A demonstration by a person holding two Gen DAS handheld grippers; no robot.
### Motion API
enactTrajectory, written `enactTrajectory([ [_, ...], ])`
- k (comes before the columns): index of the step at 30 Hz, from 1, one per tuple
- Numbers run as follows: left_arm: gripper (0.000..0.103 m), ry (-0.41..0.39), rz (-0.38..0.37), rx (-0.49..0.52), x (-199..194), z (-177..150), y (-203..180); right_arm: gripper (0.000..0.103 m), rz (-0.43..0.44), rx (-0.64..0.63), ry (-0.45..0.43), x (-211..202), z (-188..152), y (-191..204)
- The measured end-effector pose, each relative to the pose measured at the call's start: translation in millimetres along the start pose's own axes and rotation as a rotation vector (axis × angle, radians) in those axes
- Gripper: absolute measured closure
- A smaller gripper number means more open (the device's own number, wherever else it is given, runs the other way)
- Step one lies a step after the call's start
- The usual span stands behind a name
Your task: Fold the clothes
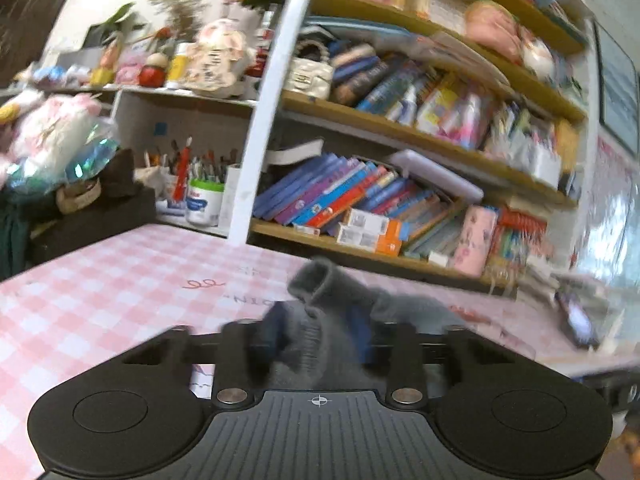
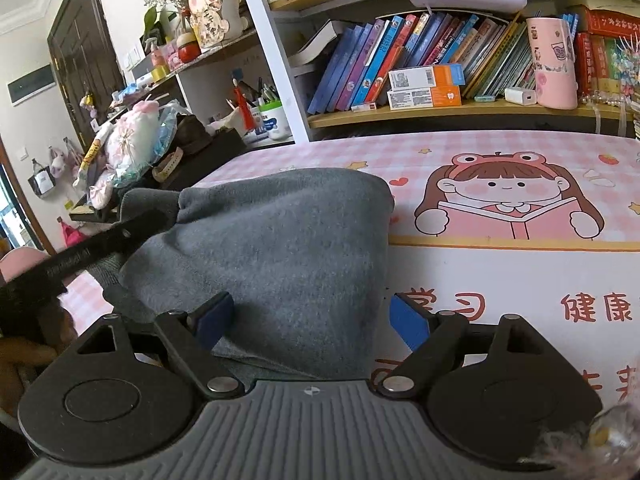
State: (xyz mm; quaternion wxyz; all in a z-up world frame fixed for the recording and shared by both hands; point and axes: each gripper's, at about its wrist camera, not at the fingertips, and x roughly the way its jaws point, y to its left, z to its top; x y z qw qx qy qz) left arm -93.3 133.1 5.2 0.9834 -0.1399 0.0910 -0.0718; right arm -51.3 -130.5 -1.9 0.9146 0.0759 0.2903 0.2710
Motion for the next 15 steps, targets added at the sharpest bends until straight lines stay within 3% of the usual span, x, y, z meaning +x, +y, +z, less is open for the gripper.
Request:
enactTrajectory([
  [4,0.096,-0.090,-0.092,-0.142,-22,14,17,0.019,0.003,-0.002,-0.006,-1,1,0],
  [6,0.096,-0.102,-0.078,-0.179,-22,12,26,0.019,0.005,0.000,-0.009,-1,1,0],
  [10,0.095,0.034,0.023,-0.294,8,-18,55,0.019,0.006,0.003,-0.003,0,0,-1],
  [13,0.093,0.037,0.031,-0.302,10,-26,59,0.019,0.009,0.006,0.002,1,0,-1],
  [15,0.085,0.044,0.038,-0.281,9,-22,57,0.019,0.007,0.008,0.004,2,0,-1],
])
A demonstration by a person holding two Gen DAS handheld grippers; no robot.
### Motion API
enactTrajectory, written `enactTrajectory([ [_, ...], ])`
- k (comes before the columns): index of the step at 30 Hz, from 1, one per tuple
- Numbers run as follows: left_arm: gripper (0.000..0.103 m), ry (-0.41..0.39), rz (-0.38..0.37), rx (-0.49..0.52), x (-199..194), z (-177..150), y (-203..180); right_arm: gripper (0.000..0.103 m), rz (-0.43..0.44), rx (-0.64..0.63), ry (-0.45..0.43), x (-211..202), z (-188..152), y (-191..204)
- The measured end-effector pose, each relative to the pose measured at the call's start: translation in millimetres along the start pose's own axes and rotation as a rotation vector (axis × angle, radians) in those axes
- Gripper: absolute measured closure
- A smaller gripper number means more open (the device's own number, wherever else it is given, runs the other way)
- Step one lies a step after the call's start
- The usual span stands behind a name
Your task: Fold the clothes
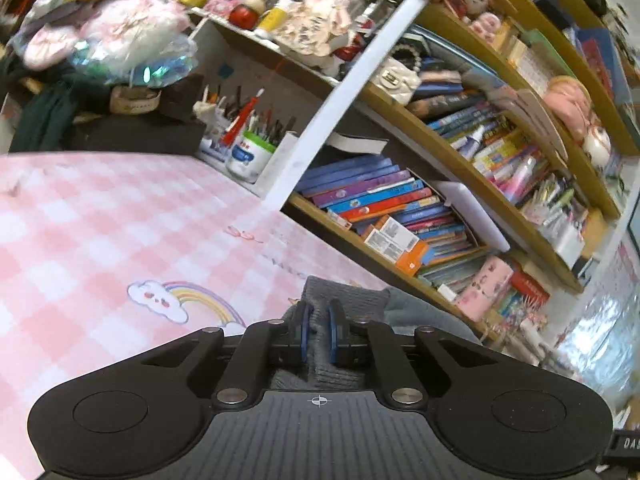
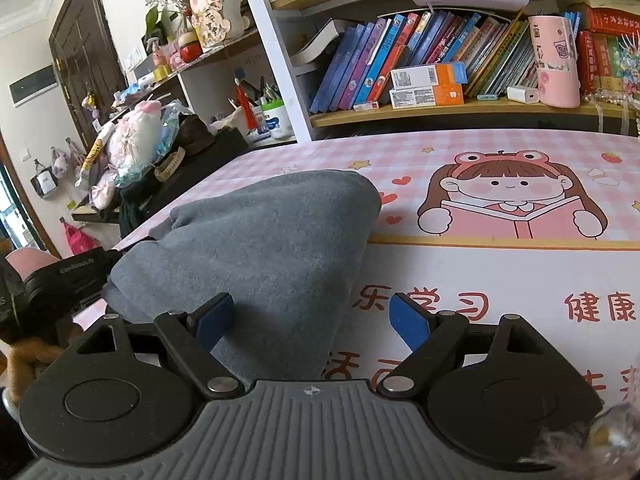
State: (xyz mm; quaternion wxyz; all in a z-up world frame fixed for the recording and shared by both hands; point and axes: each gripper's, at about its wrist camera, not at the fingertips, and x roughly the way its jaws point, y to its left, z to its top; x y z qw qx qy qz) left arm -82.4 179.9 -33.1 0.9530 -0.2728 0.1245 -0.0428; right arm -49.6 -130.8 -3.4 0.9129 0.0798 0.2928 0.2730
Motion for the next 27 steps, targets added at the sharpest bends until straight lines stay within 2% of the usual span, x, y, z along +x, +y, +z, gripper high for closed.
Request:
enactTrajectory([
  [2,0.064,0.004,0.009,-0.027,-4,3,3,0.019,0.007,0.005,0.000,0,0,0],
  [3,0.036,0.004,0.013,-0.046,-8,3,6,0.019,0.012,0.006,0.001,-1,-1,0],
  [4,0.019,0.005,0.009,-0.068,-12,4,8,0.019,0.014,0.006,0.001,-1,-1,0],
  [9,0.017,0.024,-0.114,-0.175,-28,6,18,0.019,0.033,0.034,0.007,-1,0,-1],
  [11,0.014,0.053,-0.156,-0.161,-25,6,12,0.019,0.050,0.064,0.016,2,1,-2],
  [16,0.013,0.124,-0.138,-0.064,-11,-1,-11,0.019,0.091,0.133,0.036,11,5,-5],
  [20,0.017,0.152,-0.135,-0.088,1,-4,-11,0.019,0.116,0.201,0.067,23,8,-9],
  [22,0.024,0.165,-0.140,-0.100,5,-6,-12,0.019,0.121,0.240,0.083,29,8,-12],
  [24,0.028,0.166,-0.136,-0.101,6,-8,-14,0.022,0.123,0.258,0.091,31,8,-13],
  [27,0.036,0.164,-0.138,-0.105,4,-9,-18,0.042,0.112,0.249,0.095,32,11,-12],
])
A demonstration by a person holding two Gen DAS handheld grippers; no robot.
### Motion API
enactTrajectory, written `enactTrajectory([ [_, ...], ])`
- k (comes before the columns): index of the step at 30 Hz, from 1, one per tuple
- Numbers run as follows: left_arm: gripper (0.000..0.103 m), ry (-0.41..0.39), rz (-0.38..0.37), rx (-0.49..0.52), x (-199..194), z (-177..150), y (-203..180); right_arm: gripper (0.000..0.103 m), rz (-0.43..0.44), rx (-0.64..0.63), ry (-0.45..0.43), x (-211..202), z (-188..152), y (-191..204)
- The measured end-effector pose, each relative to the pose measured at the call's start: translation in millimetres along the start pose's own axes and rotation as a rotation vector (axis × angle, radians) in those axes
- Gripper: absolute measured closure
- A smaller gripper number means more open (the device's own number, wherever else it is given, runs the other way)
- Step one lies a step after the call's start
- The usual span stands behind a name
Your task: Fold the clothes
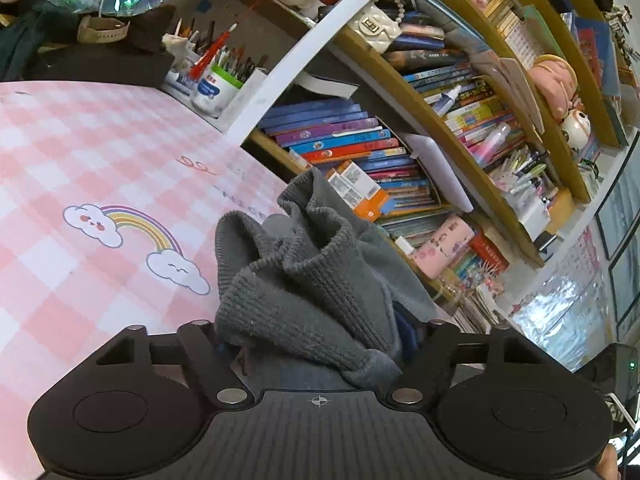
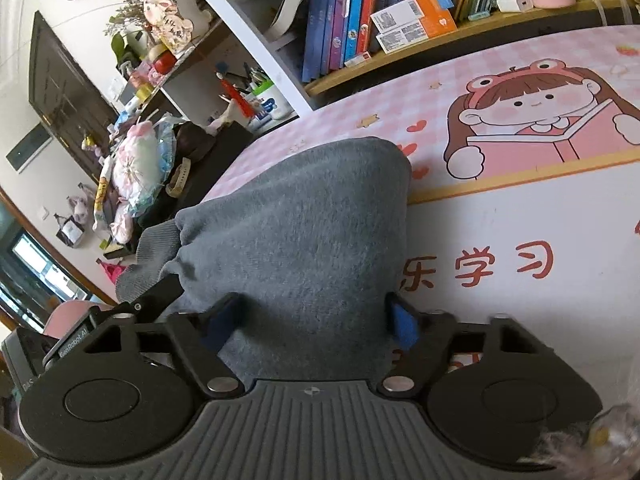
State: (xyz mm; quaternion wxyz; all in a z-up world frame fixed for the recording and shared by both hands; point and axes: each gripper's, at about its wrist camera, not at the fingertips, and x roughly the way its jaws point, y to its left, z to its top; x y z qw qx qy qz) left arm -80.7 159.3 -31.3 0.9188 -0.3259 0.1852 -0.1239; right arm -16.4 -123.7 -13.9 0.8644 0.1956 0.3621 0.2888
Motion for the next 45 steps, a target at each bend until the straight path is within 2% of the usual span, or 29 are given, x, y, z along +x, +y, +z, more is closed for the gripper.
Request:
enactTrajectory([
  [2,0.041,0.003,-0.020,-0.004,-1,-1,-5,0.063,-0.018,-0.050,-0.034,-8,2,6],
  [4,0.044,0.006,-0.042,-0.008,-2,-3,-10,0.072,-0.041,-0.122,-0.084,-18,3,14],
  [5,0.045,0.013,-0.052,-0.006,-1,-4,-12,0.073,-0.054,-0.157,-0.106,-23,3,18],
  [7,0.045,0.027,-0.058,-0.002,2,-6,-14,0.073,-0.071,-0.200,-0.125,-29,3,20],
  [10,0.042,0.038,-0.059,-0.006,5,-6,-11,0.073,-0.063,-0.178,-0.098,-28,4,11],
  [12,0.037,0.046,-0.052,0.008,6,-6,-12,0.066,-0.061,-0.144,-0.077,-25,5,5],
  [16,0.029,0.066,-0.052,0.001,11,-7,-9,0.044,-0.047,-0.081,-0.042,-17,7,-6],
  [20,0.026,0.082,-0.039,0.012,18,-8,-13,0.040,-0.017,0.022,-0.003,-6,8,-23],
  [24,0.030,0.096,-0.037,0.017,22,-7,-16,0.041,0.025,0.075,0.019,-3,8,-32],
  [26,0.033,0.101,-0.044,0.029,22,-7,-19,0.048,0.039,0.075,0.022,-3,9,-32],
  [29,0.042,0.098,-0.054,0.038,22,-5,-23,0.060,0.055,0.072,0.012,-7,12,-30],
  [32,0.047,0.085,-0.067,0.048,22,0,-28,0.065,0.063,0.025,-0.021,-13,16,-23],
  [37,0.047,0.079,-0.092,0.073,31,11,-39,0.066,0.056,-0.081,-0.081,-25,27,-15],
  [45,0.046,0.113,-0.096,0.112,64,24,-53,0.066,0.048,-0.100,-0.103,-20,51,-34],
])
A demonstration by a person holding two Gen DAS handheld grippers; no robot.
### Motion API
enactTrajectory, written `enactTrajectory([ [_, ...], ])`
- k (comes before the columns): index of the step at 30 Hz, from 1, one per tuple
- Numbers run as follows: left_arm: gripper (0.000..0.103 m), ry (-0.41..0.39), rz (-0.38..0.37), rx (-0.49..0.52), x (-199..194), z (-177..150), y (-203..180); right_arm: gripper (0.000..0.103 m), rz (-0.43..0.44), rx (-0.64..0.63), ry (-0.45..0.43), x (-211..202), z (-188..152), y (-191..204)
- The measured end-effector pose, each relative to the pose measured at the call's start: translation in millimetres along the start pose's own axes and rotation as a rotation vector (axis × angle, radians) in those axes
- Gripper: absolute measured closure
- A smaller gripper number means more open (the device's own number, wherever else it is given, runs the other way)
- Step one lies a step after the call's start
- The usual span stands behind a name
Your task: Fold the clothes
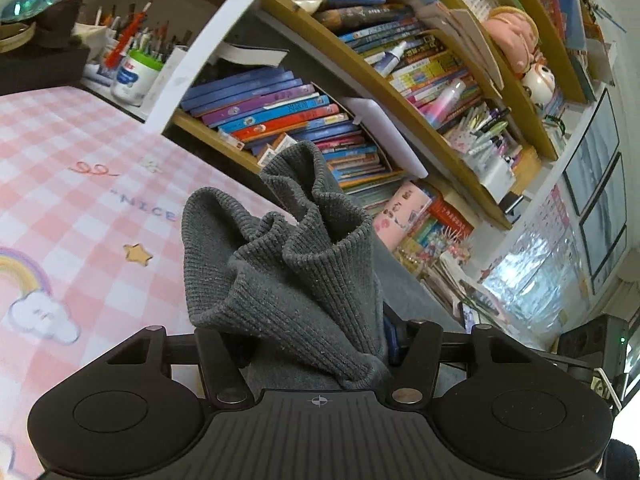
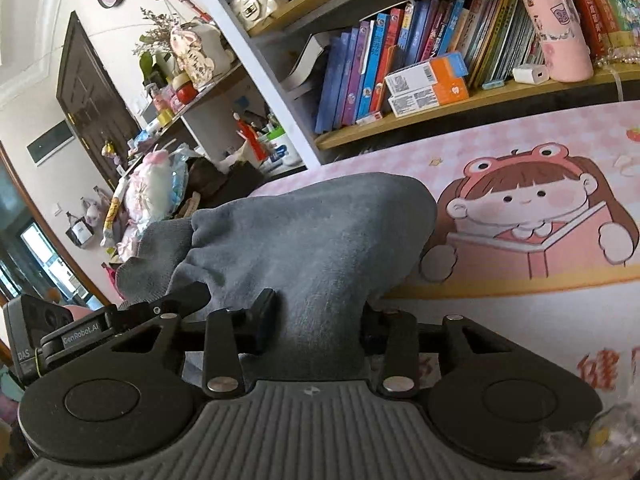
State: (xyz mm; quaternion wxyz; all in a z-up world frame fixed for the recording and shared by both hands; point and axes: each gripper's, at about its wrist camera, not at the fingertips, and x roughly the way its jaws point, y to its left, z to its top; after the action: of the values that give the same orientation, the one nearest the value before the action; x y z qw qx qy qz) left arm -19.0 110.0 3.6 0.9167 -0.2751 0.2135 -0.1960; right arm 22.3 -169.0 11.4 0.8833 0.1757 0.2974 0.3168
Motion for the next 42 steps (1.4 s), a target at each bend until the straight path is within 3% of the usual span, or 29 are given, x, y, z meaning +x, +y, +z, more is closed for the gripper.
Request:
enactTrajectory([
  [22,0.046,0.067,0.005,0.066,72,30,-10,0.066,-0.034,0.015,-0.030,22,39,-48],
  [42,0.046,0.080,0.001,0.100,130,49,-7,0.066,-0.061,0.016,-0.049,46,69,-86],
])
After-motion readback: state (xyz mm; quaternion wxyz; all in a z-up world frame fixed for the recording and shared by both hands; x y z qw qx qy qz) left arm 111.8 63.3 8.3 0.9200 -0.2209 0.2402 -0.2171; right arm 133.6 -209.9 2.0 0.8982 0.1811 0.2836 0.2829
